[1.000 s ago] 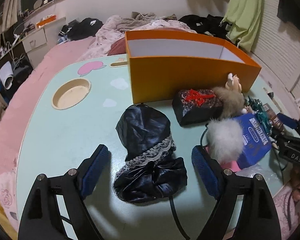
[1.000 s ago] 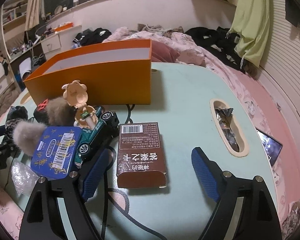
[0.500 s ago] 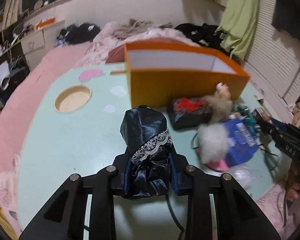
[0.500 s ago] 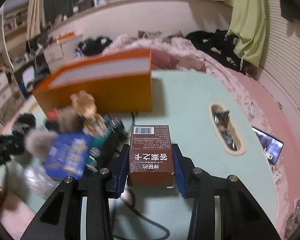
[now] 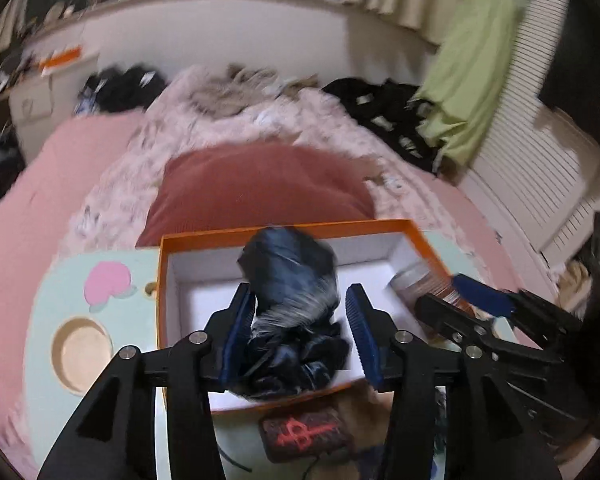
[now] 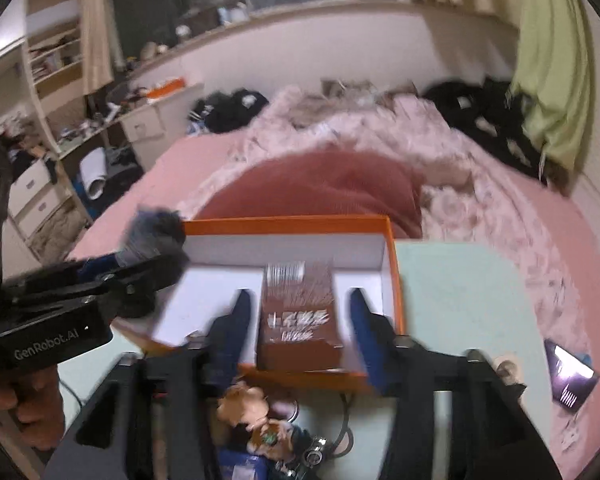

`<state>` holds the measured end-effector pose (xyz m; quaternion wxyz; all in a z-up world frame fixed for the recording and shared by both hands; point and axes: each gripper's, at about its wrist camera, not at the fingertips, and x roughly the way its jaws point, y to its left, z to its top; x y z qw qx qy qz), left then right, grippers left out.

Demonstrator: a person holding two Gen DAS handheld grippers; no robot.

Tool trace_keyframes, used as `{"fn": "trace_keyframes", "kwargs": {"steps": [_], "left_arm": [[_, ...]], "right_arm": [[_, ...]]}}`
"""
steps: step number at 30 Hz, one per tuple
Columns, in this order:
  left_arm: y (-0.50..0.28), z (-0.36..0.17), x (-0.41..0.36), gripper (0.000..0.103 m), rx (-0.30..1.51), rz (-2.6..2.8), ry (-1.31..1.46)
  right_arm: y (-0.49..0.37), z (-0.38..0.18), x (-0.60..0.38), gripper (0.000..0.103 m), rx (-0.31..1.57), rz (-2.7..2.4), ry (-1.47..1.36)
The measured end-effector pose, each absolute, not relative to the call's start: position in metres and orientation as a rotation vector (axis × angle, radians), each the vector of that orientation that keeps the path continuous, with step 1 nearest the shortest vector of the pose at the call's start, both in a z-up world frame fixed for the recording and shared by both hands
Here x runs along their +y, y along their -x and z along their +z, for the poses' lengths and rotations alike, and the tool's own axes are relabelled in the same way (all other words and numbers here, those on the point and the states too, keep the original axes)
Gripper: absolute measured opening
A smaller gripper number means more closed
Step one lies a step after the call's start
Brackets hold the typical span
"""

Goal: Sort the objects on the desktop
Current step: 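Drop the black satin cloth into the orange box, left gripper, then grasp the plastic-wrapped ball on the table with the left gripper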

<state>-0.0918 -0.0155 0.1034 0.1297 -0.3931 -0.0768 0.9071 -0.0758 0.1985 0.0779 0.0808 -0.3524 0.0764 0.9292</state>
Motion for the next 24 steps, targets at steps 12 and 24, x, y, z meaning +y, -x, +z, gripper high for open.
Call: {"fn": "trace_keyframes", "kwargs": {"steps": [12, 24], "left_arm": [[-0.038, 0.081, -0.029, 0.08, 0.031, 2.59, 1.124], [-0.041, -0.004, -0.016, 0.103, 0.15, 2.547, 1.301]], "right_arm": [[-0.048, 0.048, 0.164, 0.088, 0.131, 2.734, 1.095], [-0.062, -0.002, 0.155, 0.103, 0.048, 2.631, 1.167]]}}
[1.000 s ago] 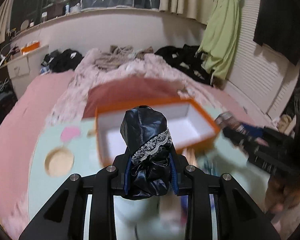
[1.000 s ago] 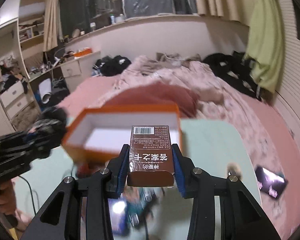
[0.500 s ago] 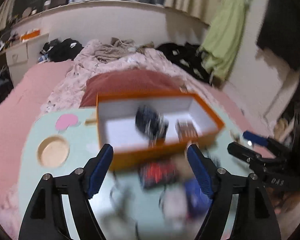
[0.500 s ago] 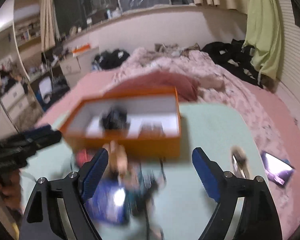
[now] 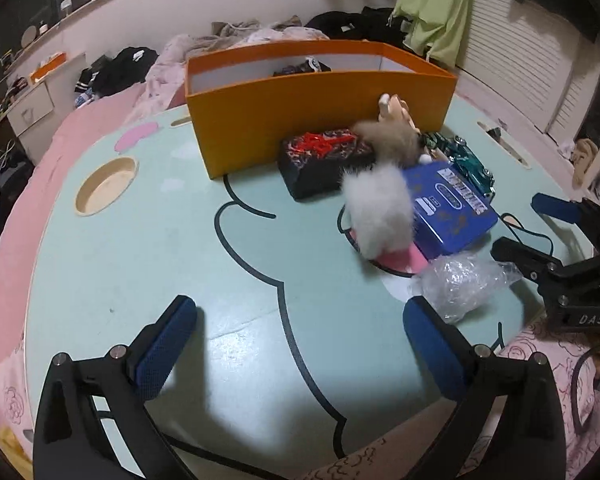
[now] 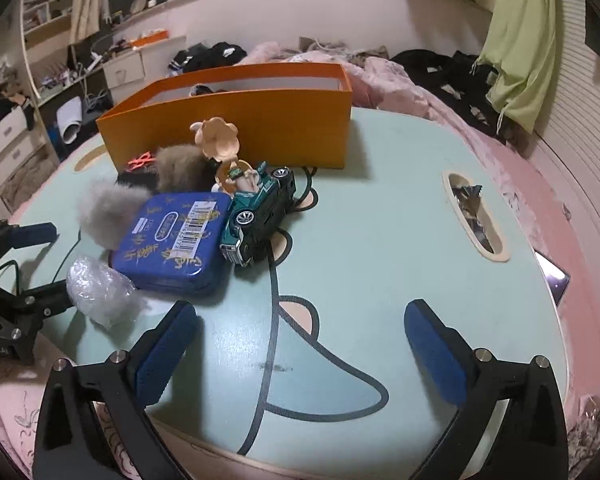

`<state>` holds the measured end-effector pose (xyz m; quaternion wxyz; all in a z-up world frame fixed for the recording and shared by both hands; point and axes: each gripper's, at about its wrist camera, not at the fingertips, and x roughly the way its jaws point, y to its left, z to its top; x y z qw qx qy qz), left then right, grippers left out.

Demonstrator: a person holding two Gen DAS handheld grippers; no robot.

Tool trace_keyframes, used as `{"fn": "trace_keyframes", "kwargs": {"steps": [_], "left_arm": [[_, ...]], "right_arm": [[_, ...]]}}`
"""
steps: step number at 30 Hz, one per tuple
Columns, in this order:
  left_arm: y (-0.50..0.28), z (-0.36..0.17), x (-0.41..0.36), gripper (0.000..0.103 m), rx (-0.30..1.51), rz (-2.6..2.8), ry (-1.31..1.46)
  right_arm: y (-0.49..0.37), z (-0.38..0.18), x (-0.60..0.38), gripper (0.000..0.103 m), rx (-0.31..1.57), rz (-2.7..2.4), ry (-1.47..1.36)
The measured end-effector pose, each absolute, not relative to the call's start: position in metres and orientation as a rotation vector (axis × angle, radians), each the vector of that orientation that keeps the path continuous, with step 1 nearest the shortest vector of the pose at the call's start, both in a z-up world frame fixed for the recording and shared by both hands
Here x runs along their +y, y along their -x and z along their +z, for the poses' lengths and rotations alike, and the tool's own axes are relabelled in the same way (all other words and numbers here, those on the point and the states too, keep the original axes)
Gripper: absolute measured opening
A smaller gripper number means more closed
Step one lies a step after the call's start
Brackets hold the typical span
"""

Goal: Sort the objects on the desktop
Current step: 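Grasp the plastic-wrapped ball on the table with the left gripper, then hold the plastic ball with the left gripper while the right gripper grasps the teal car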

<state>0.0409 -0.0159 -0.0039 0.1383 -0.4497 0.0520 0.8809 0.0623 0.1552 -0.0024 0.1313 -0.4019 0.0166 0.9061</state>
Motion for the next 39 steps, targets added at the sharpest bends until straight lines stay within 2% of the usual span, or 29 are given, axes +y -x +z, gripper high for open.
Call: {"fn": "trace_keyframes", "kwargs": {"steps": [16, 20, 23, 25, 32, 33, 34, 36, 37, 39], "left_arm": [[0.001, -0.074, 0.003, 0.103, 0.15, 2.561, 1.31], [0.0, -0.065, 0.009, 0.098, 0.128, 2.572, 1.186], [0.001, -0.056, 0.015, 0.096, 0.031, 2.48, 1.134], [0.005, -0.053, 0.024, 0.085, 0.005, 2.424, 1.129], [0.018, -0.061, 0.06, 0.074, 0.153, 2.323, 1.133], [0.022, -0.065, 0.062, 0.065, 0.162, 2.302, 1.138], [0.026, -0.063, 0.063, 0.051, 0.166, 2.282, 1.152], [0.033, -0.064, 0.066, 0.039, 0.171, 2.258, 1.161], [0.028, -0.061, 0.07, 0.035, 0.171, 2.251, 1.166], [0.028, -0.059, 0.075, 0.034, 0.168, 2.247, 1.164]], "right_arm": [[-0.058, -0.002, 0.159, 0.103, 0.056, 2.614, 1.157], [-0.058, -0.003, 0.162, 0.103, 0.059, 2.615, 1.146], [-0.058, -0.003, 0.164, 0.103, 0.066, 2.616, 1.136], [-0.059, -0.003, 0.165, 0.103, 0.067, 2.615, 1.132], [-0.06, -0.003, 0.17, 0.103, 0.076, 2.607, 1.121], [-0.06, -0.003, 0.17, 0.103, 0.075, 2.606, 1.12], [-0.06, -0.002, 0.17, 0.103, 0.08, 2.602, 1.117], [-0.06, -0.002, 0.17, 0.103, 0.082, 2.601, 1.117], [-0.06, -0.003, 0.17, 0.103, 0.082, 2.6, 1.117], [-0.059, -0.003, 0.171, 0.103, 0.082, 2.602, 1.118]]}}
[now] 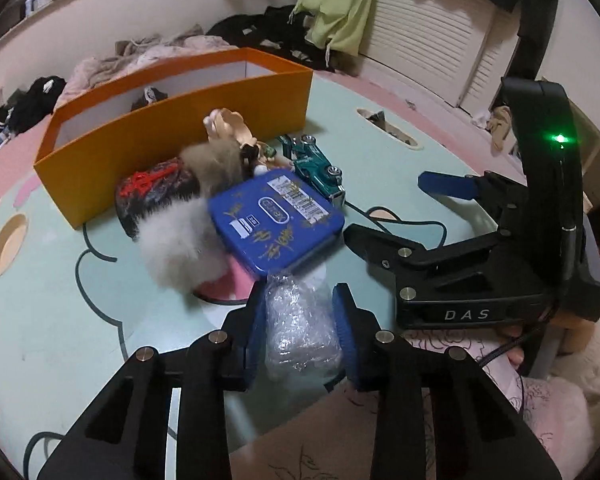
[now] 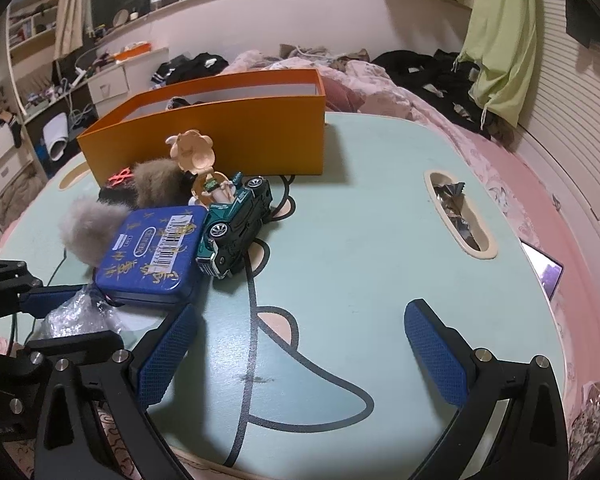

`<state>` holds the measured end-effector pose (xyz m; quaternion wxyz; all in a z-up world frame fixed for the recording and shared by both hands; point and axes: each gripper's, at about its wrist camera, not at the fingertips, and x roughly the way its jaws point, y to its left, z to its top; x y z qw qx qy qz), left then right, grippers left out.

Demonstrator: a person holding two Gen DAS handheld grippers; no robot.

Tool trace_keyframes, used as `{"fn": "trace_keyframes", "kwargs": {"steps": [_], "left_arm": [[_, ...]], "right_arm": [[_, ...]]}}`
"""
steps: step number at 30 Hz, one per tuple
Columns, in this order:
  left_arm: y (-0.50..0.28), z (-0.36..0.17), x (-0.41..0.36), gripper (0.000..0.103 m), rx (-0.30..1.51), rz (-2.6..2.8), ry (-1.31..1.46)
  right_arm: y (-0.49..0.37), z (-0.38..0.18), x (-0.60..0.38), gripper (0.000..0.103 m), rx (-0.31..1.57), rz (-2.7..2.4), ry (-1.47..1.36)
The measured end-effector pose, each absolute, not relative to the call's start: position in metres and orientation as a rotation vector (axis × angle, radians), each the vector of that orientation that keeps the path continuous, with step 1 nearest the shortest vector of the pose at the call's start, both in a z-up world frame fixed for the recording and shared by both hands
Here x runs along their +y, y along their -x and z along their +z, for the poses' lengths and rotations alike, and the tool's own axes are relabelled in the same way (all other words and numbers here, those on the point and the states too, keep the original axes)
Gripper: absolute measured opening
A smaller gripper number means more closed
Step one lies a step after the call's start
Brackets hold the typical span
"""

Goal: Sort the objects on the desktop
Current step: 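Hold the plastic ball with the left gripper while the right gripper grasps the teal car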

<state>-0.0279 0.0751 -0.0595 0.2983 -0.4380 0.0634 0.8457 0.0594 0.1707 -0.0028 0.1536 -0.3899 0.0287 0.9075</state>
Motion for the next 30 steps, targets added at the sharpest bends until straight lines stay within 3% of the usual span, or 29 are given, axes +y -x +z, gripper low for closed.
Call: {"fn": "trace_keyframes", "kwargs": {"steps": [6, 14, 17, 25, 30], "left_arm": [[0.021, -0.042, 0.054, 0.033, 0.113, 2.355, 1.152], [-0.036, -0.027, 0.002, 0.033, 0.071, 2.527, 1.19], [-0.04, -0.026, 0.012, 0.033, 0.144, 2.565, 1.175], [-0.046, -0.019, 0.006, 0.033, 0.146, 2.57, 1.158], [-0.049, -0.017, 0.004, 0.033, 0.145, 2.569, 1.157]], "right_arm": [[-0.063, -0.002, 0.177, 0.101, 0.128, 2.624, 1.085], [-0.069, 0.007, 0.183, 0.075, 0.204, 2.654, 1.031], [-0.063, 0.009, 0.183, 0.069, 0.215, 2.673, 1.058], [-0.044, 0.024, 0.184, 0.065, 0.388, 2.722, 1.059], [-0.027, 0.031, 0.174, 0.065, 0.386, 2.737, 1.085]]}}
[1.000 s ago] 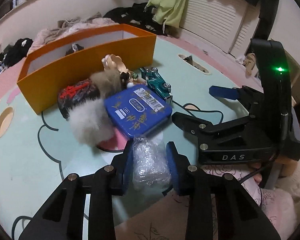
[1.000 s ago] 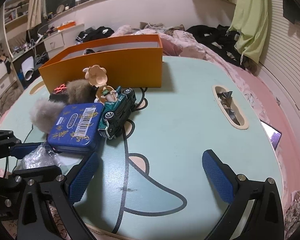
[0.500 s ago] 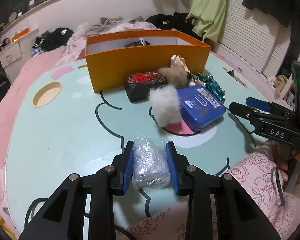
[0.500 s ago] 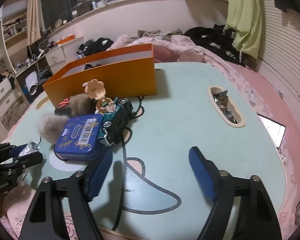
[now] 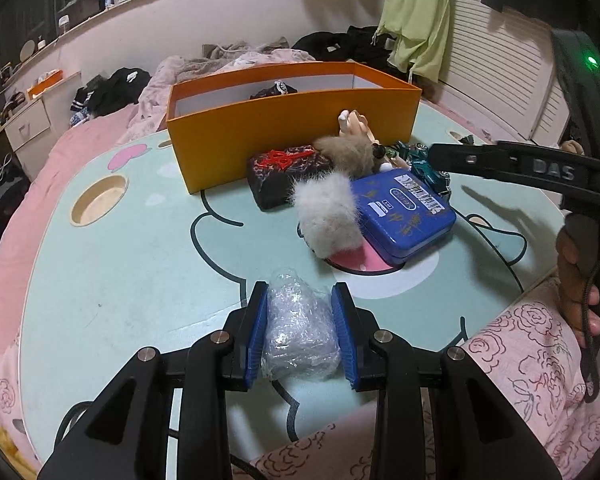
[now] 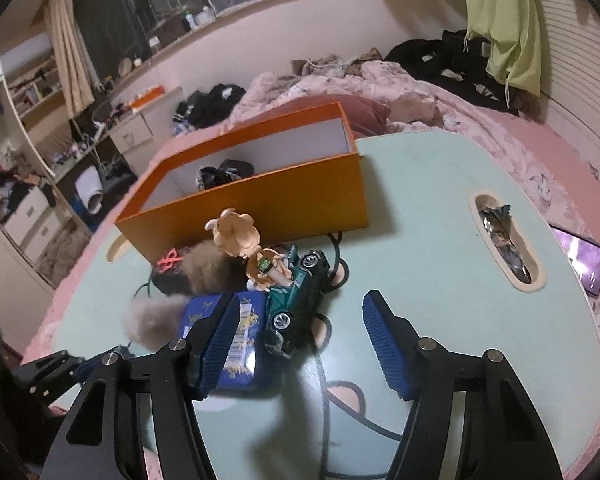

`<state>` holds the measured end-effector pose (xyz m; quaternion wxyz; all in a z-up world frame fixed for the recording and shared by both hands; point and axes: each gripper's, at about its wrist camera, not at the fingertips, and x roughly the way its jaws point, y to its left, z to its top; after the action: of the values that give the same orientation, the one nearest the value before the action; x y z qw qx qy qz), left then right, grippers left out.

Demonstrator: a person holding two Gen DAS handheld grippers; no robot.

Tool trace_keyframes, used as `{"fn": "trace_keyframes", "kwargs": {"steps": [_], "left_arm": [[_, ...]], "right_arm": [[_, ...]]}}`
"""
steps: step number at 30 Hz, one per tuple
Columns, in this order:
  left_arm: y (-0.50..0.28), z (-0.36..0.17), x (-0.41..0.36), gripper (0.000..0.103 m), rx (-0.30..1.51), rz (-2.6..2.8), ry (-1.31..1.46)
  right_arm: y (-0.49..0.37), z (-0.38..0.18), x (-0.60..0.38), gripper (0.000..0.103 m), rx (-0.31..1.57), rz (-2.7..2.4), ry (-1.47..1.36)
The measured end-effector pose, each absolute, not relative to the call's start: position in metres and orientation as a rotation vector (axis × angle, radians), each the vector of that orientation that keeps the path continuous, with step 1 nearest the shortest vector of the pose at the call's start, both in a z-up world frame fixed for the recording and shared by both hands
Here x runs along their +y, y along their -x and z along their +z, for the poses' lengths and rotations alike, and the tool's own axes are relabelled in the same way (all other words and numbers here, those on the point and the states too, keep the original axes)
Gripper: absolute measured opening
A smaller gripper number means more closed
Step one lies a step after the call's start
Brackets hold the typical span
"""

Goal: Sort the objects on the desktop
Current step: 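Hold the plastic ball with the left gripper while the right gripper grasps the teal car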

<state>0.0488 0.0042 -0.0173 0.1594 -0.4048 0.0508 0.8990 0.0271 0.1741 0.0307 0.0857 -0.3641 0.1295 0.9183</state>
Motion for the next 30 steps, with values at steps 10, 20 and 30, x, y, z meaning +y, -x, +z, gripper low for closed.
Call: {"fn": "trace_keyframes", "kwargs": {"steps": [10, 20, 30], "left_arm": [[-0.054, -0.013, 0.003, 0.033, 0.142, 2.568, 1.153], [-0.057, -0.01, 0.002, 0.033, 0.143, 2.567, 1.15], [-0.059, -0.007, 0.001, 0.033, 0.14, 2.567, 1.146]], "right_arm": [[-0.021, 0.013, 0.176, 0.023, 0.329, 2.714, 1.182], [-0.074, 0.007, 0.174, 0.024, 0.078, 2.716, 1.061], [-0.065, 0.002, 0.171, 0.066, 0.021, 2.68, 1.072]]}}
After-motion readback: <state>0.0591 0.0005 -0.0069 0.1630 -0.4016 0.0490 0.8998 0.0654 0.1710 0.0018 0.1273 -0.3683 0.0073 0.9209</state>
